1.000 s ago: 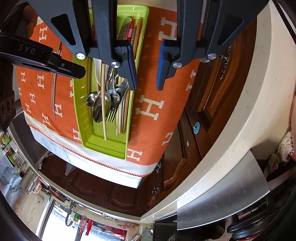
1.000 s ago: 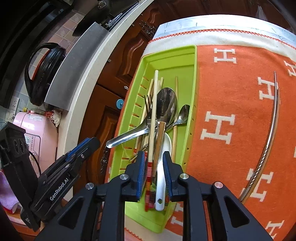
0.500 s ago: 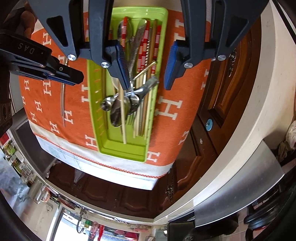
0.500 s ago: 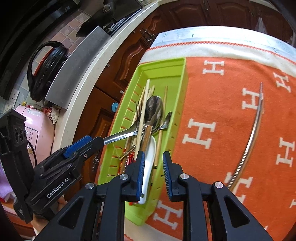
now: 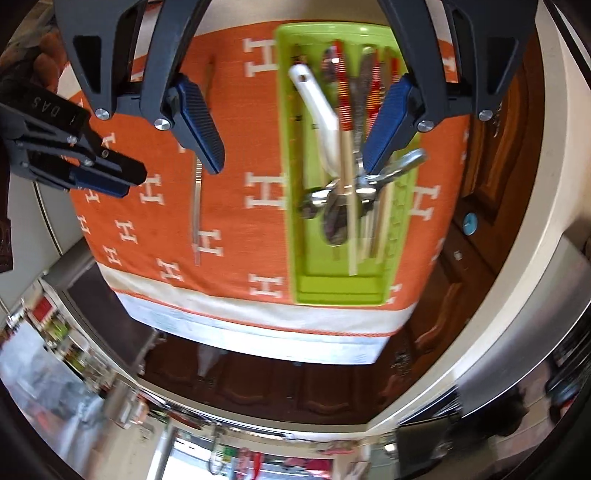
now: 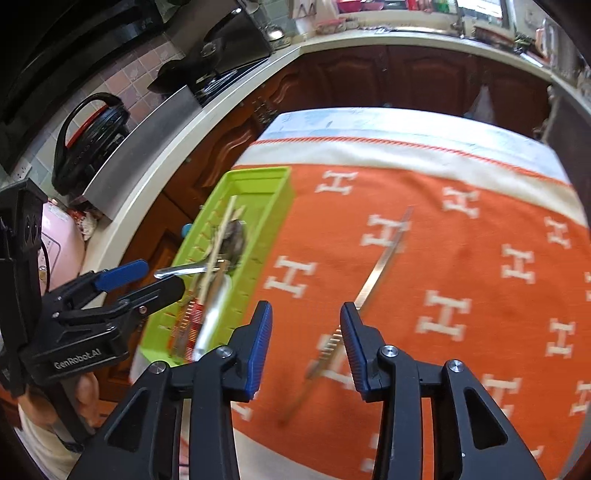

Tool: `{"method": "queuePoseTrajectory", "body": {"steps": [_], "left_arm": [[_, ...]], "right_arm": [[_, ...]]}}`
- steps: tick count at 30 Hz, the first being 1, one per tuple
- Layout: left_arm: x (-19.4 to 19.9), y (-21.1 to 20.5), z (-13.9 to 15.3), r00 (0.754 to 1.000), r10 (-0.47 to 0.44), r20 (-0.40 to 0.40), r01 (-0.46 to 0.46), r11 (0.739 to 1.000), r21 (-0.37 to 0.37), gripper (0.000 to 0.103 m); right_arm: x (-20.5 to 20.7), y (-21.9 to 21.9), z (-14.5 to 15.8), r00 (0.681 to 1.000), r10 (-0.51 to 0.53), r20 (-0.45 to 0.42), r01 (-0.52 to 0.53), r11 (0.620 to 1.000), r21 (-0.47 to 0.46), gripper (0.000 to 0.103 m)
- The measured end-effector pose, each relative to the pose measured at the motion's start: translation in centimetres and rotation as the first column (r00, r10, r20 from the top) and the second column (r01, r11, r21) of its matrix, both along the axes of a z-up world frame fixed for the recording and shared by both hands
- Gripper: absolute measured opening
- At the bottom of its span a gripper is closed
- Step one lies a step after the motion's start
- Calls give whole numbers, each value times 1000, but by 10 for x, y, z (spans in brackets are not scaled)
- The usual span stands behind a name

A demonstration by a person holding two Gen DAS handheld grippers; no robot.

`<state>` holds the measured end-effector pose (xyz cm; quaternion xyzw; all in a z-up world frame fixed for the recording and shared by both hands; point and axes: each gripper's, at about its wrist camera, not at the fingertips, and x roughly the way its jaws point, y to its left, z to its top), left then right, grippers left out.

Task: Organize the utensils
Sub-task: 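Move the left gripper to the metal chopstick and grasp it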

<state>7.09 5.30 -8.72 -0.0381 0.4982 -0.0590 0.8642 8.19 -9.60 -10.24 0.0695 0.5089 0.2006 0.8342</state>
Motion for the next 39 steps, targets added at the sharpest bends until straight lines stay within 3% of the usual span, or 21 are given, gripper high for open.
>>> {"method": "queuePoseTrajectory", "body": {"steps": [7,17,32,39], "left_arm": [[7,-55,-2,994,-107,2,107,994,40,75],[32,-105,-28,981,-187,-57,190,980,65,74],[56,-128,-73,962,-225,-154,242,965,104,47],[64,-135,-92,950,-248,-191,270,958,96,26]], "right_arm": [[-9,-63,9,998,-63,28,65,997,-45,39],[-5,-111,9,992,-112,50,116,990,-79,39],[-2,-118,-34,992,-124,-8,124,992,-35,39],[3,-121,-49,993,-118,-28,118,993,-18,39]]}}
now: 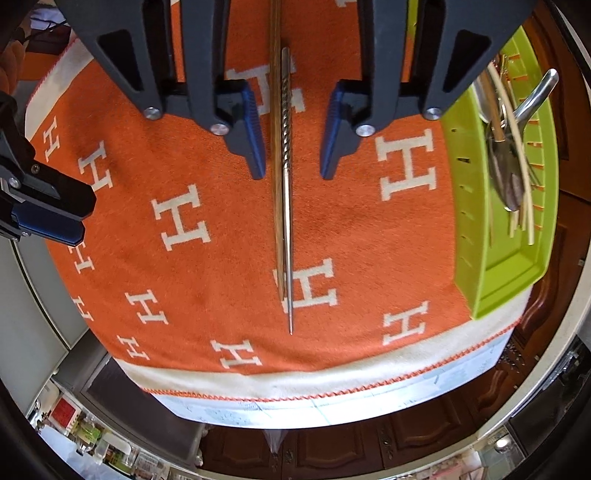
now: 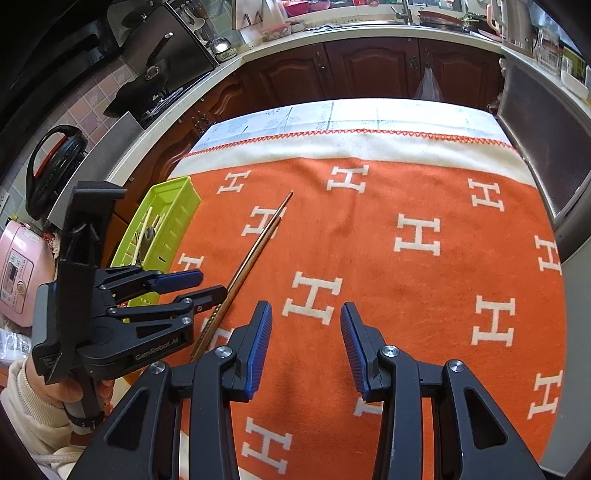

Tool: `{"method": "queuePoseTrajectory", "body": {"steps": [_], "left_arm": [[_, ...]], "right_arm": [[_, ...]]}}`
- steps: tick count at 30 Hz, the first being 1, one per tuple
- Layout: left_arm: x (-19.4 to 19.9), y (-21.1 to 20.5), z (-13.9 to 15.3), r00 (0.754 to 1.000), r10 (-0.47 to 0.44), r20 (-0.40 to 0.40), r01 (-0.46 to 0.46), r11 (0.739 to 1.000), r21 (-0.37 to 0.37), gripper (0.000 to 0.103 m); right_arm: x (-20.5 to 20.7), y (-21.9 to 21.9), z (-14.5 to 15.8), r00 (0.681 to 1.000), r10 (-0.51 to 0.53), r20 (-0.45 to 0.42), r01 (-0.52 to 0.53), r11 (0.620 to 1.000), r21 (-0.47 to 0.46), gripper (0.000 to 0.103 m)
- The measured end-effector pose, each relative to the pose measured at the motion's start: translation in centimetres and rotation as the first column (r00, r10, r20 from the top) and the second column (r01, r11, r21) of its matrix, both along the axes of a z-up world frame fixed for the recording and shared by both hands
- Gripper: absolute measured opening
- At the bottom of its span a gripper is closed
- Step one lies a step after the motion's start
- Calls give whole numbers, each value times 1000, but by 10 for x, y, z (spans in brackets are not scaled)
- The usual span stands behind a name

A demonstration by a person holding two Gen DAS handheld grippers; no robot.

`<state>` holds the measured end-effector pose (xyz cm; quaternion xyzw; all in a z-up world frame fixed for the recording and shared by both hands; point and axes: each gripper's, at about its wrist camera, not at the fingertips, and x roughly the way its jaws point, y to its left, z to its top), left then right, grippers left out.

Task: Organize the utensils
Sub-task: 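Move the left gripper to the metal chopstick and grasp it, then lift the metal chopstick with the left gripper while the right moves to the wooden chopstick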

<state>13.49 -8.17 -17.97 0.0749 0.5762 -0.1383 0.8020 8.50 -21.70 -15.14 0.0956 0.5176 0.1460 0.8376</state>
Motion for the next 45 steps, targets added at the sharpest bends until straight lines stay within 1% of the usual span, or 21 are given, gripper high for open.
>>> {"method": "queuePoseTrajectory", "body": {"steps": [5,8,12,14,21,24,26,31,34,36,38,39,41,42,45], "left_arm": [[6,-3,-12,1000,-3,-26,3,1000,11,24],[9,-2,-15,999,1,-36,-1,1000,5,23],[10,5,-14,998,19,-54,-21,999,-27,23],[9,10,-11,998,29,-55,-31,999,-41,23],[13,22,-12,998,55,-40,-56,998,-34,22],[15,22,-13,998,61,-30,-61,998,-20,22],[16,23,-17,997,59,-40,-59,998,-23,22],[11,9,-17,1000,20,-1,-20,999,34,22],[12,2,-18,1000,5,21,-6,999,48,21],[15,3,-17,1000,5,24,-6,999,34,20],[21,6,-17,1000,26,-2,-26,1000,-8,6],[25,12,-16,998,46,-40,-48,997,-53,4],[27,23,-16,993,81,-87,-90,990,-106,3],[25,29,-13,992,91,-88,-101,988,-116,3],[14,37,0,993,104,-54,-110,987,-117,3]], "right_arm": [[2,-3,-12,1000,-3,-19,3,1000,15,39],[3,-5,-17,1000,-6,-25,7,1000,21,39],[3,-8,-22,1000,-7,-30,8,1000,24,39],[3,-9,-23,999,-7,-31,8,1000,28,39],[3,-7,-31,999,-3,-40,5,999,32,39],[3,-4,-32,999,2,-41,-1,999,33,39],[2,-2,-32,999,6,-41,-4,999,32,39],[0,1,-34,999,9,-48,-8,1000,26,39],[0,3,-37,998,12,-59,-10,999,30,39],[0,7,-39,998,18,-67,-16,999,37,39],[-2,11,-40,997,26,-73,-23,999,44,39],[-2,13,-40,997,29,-76,-26,999,47,39],[-3,18,-42,996,34,-87,-29,998,63,39],[-3,19,-43,995,35,-94,-29,997,70,39],[-4,27,-46,993,38,-115,-26,995,98,39]]}}
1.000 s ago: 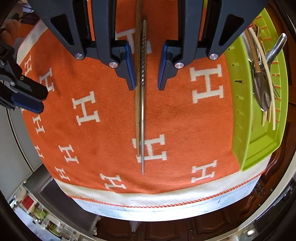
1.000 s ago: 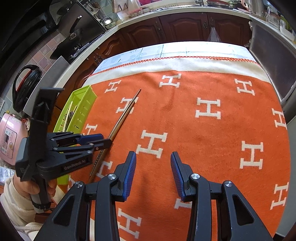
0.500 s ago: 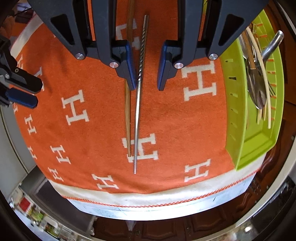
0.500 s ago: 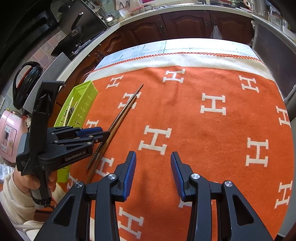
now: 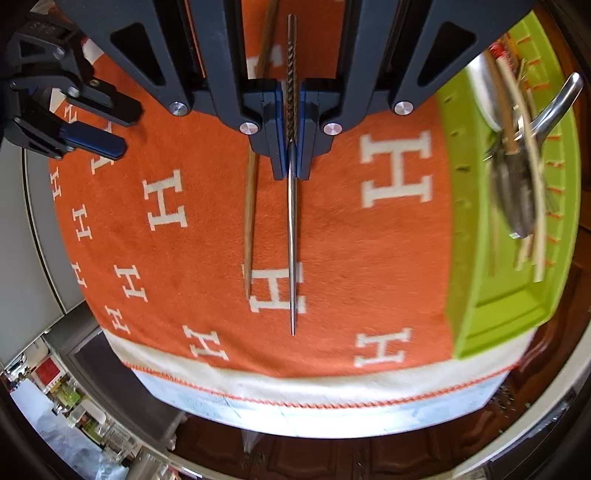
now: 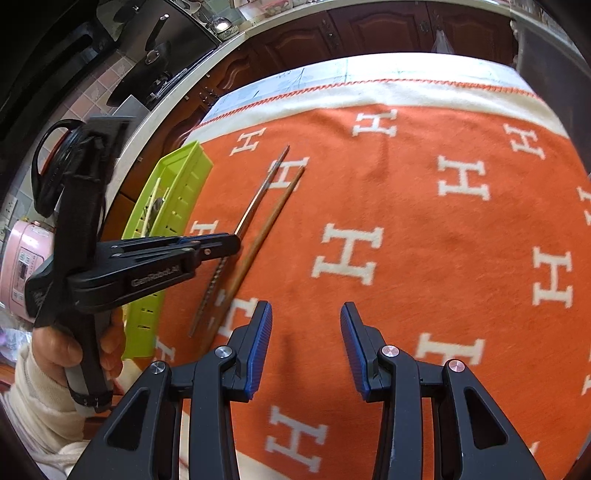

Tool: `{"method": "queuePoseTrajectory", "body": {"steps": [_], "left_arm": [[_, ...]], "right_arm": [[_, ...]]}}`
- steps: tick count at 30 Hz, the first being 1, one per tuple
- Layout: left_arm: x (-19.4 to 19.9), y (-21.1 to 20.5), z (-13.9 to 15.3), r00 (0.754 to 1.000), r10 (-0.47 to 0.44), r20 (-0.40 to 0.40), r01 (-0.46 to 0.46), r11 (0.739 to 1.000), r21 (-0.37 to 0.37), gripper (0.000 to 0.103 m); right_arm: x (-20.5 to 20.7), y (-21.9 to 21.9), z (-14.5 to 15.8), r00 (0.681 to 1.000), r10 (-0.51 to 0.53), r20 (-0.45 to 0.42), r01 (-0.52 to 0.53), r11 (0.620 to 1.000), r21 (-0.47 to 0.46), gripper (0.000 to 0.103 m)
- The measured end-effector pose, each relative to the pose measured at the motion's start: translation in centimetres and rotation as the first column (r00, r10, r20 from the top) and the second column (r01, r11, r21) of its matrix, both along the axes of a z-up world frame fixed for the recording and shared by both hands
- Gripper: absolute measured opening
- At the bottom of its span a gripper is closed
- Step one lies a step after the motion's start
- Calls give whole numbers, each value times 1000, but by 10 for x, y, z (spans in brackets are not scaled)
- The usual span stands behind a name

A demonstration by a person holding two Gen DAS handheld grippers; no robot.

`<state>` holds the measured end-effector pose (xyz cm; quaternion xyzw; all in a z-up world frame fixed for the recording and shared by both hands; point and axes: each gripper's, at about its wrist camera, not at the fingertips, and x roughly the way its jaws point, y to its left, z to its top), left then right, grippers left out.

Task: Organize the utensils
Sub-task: 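Lift the metal chopstick with the left gripper while the right moves to the wooden chopstick, then grasp the wooden chopstick with the right gripper while the left carries the metal chopstick over the tray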

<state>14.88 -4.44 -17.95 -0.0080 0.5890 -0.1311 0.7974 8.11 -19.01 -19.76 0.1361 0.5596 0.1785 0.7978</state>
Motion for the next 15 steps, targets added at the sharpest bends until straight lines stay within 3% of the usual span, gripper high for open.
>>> {"method": "queuePoseTrajectory", "body": {"steps": [10,15], "left_arm": [[-51,36,63,988,37,152,-38,999,2,3],[-68,65,87,974,94,206,-94,996,-6,3]], "right_arm": [[13,52,-6,999,-23,-34,23,1000,4,39],[28,87,-14,999,-44,-30,41,996,-82,39]]}}
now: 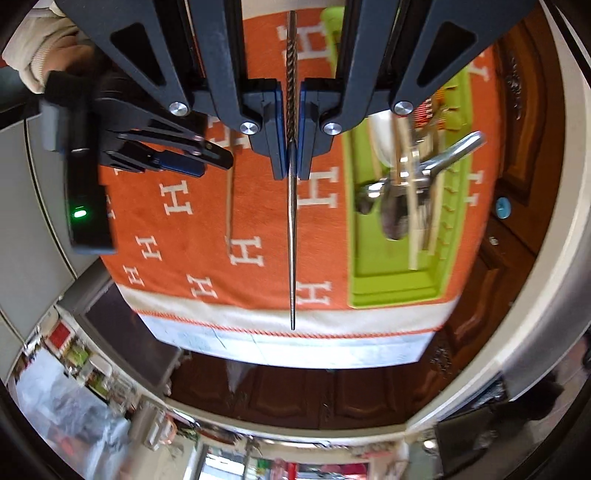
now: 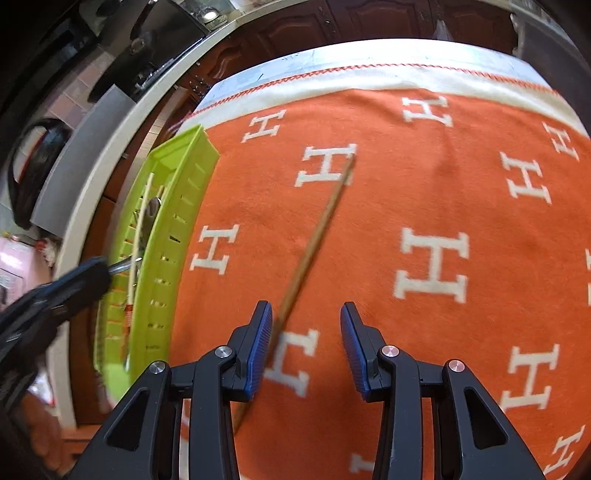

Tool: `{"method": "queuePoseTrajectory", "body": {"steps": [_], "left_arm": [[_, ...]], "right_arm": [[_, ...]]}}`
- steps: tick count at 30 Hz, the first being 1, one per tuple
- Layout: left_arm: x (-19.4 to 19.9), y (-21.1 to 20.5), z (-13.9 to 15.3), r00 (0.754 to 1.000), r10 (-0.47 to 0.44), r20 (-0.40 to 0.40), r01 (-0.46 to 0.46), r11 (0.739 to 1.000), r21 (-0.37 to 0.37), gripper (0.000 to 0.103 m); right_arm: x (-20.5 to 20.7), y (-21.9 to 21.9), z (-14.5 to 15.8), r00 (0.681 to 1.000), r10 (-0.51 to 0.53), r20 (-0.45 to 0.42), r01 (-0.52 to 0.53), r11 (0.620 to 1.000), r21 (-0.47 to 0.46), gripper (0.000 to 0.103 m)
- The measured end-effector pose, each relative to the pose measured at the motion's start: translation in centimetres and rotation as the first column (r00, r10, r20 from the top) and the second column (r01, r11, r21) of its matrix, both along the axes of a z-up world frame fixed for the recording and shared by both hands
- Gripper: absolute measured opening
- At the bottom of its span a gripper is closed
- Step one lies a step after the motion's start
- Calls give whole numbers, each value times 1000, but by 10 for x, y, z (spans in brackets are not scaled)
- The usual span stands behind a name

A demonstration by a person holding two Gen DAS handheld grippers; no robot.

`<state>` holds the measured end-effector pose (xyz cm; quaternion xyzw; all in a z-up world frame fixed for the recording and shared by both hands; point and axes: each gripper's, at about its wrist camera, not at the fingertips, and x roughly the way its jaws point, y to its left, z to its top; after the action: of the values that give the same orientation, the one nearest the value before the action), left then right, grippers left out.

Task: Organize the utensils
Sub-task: 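Grasp the wooden chopstick with the right gripper while the left carries the metal chopstick over the tray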

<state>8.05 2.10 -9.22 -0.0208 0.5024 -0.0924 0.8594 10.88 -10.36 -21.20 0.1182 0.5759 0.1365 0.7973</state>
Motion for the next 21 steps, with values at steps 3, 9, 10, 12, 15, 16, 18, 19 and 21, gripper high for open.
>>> {"method": "queuePoseTrajectory", "body": {"steps": [3,9,10,12,15,16,18,19,21], "left_arm": [[-8,19,6,999,38,16,-38,999,-3,3],[-17,44,8,996,85,26,-84,996,-27,3],[-17,46,7,996,91,26,-90,996,-30,3],[-19,53,6,995,101,27,-100,994,-39,3],[-21,62,5,993,118,31,-116,992,-53,3],[-22,64,5,992,124,33,-122,991,-54,3],[-23,71,4,990,137,36,-135,989,-60,3],[-24,73,5,989,142,36,-140,988,-63,3],[-26,79,5,988,152,39,-149,986,-71,3]], "right_arm": [[4,22,-2,1000,5,3,-4,997,-79,39],[-1,60,-4,997,41,60,-21,955,-296,40],[-2,64,-4,996,46,71,-21,948,-318,40],[-5,69,-3,996,40,86,-10,943,-332,40],[-5,71,-3,996,27,86,3,944,-330,33],[-6,71,-2,996,20,86,10,945,-326,20],[-10,64,0,997,0,81,26,948,-316,10],[-11,59,0,997,-11,74,33,953,-302,8],[-10,49,0,998,-39,57,53,963,-264,6]]}}
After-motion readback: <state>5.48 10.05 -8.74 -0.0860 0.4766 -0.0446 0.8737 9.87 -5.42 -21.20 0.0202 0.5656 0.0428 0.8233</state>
